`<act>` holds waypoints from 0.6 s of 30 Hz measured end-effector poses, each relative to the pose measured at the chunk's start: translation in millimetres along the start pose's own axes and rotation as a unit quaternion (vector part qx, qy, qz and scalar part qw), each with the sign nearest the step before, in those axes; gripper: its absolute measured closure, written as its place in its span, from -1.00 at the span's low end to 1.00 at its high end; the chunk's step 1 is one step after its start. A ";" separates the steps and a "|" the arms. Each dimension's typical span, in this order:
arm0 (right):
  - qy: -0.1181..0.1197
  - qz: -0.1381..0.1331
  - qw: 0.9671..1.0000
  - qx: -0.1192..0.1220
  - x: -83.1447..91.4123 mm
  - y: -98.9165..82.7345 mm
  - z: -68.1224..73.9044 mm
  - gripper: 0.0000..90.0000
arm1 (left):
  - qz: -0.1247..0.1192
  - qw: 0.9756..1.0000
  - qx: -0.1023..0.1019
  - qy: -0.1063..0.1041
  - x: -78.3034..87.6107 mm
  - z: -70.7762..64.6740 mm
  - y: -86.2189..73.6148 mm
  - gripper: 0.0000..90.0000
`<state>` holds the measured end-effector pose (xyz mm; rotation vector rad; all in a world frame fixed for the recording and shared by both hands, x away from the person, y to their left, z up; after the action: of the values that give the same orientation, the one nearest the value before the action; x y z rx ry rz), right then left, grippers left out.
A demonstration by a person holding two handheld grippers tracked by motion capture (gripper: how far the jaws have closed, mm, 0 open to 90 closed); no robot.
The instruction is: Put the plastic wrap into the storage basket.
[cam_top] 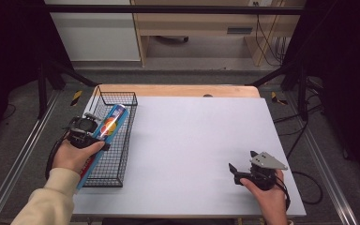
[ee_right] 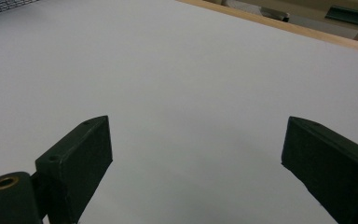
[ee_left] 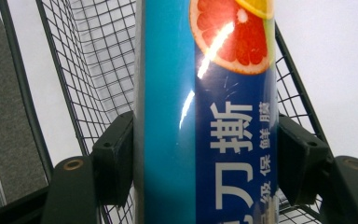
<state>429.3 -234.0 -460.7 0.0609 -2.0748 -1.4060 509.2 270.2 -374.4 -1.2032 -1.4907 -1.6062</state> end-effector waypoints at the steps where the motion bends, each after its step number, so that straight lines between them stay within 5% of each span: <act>1: 0.001 0.000 1.000 0.000 -0.1 0.0 0.0 -0.80 | 0.002 1.000 0.001 0.000 -0.4 0.5 0.3 -0.29; 18: 0.004 0.002 1.000 0.001 -0.6 -0.3 -0.2 -0.80 | 0.045 0.999 0.015 0.011 -14.7 3.3 7.2 -0.29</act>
<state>429.8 -234.0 -461.2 0.0638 -2.0692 -1.3997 522.0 270.3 -385.2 -1.2145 -1.4206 -1.5282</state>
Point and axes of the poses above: each handheld gripper's, and its own axes: x roughly backward along the jaws, y roughly out of its top, z roughly to its left, the point moved 2 cm from there along -x, roughly forward along the jaws, and after that the axes turned 11 degrees about x, right-handed, at the moved point
